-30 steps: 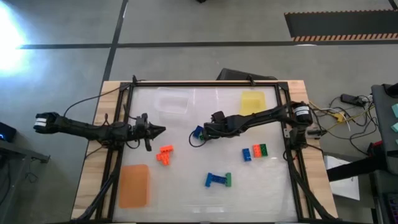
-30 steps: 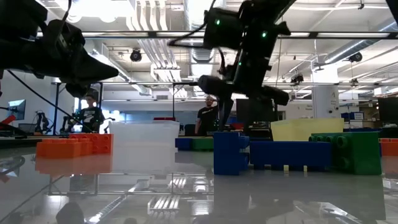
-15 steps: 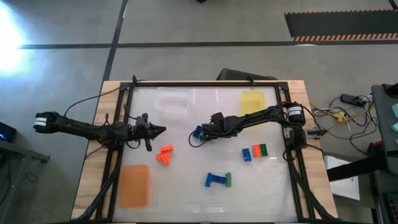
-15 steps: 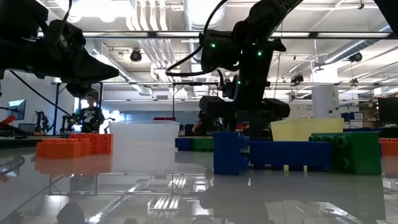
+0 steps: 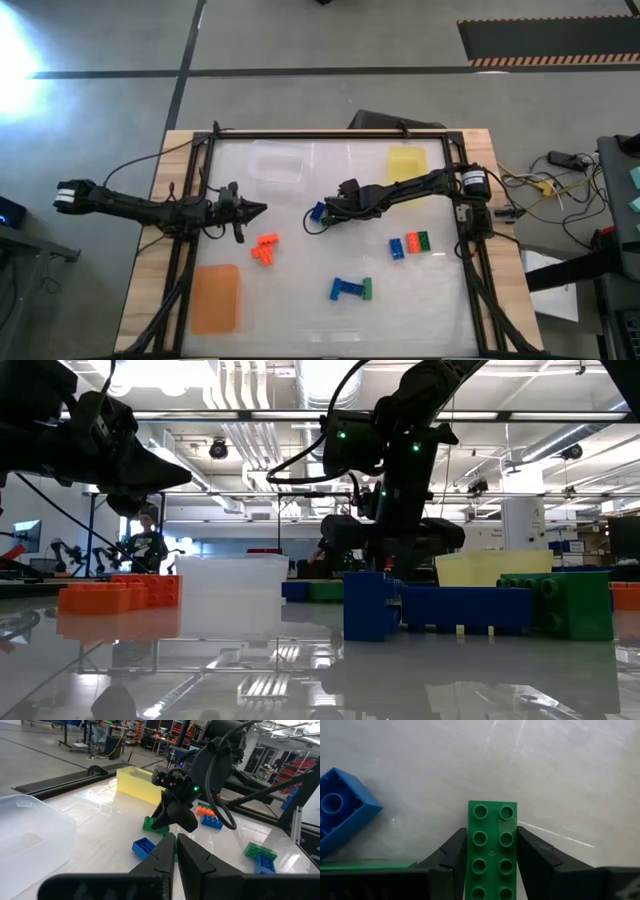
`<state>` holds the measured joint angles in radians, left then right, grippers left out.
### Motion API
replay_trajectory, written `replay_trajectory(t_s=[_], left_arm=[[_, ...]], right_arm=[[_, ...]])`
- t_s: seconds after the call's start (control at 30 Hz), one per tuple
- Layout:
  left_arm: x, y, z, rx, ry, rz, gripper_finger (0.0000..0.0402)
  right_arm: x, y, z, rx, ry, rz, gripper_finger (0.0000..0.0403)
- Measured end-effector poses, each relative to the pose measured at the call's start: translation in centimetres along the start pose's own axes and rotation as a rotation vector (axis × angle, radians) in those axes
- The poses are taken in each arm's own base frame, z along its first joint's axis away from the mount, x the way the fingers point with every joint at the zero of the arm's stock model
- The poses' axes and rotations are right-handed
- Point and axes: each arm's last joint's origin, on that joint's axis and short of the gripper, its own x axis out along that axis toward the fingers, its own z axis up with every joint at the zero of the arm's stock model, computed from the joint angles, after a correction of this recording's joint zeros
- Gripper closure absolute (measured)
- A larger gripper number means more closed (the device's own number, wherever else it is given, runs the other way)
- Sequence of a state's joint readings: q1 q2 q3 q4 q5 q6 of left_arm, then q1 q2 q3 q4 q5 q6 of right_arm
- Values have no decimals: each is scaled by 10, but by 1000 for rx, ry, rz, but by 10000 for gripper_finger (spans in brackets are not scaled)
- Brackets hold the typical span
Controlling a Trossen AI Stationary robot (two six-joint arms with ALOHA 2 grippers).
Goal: Sort & place blocks by color
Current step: Put the green game piece into the yellow bin
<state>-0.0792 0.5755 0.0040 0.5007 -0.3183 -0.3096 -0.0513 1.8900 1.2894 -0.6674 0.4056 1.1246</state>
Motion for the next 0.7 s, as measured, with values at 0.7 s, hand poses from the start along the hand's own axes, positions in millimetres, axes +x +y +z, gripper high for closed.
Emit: replay_trajectory(t_s=[0.7], left_arm=[[1,0,-1,-30,11,4,398]], right_arm=[[-70,-17,40,-52,-79,51,272]])
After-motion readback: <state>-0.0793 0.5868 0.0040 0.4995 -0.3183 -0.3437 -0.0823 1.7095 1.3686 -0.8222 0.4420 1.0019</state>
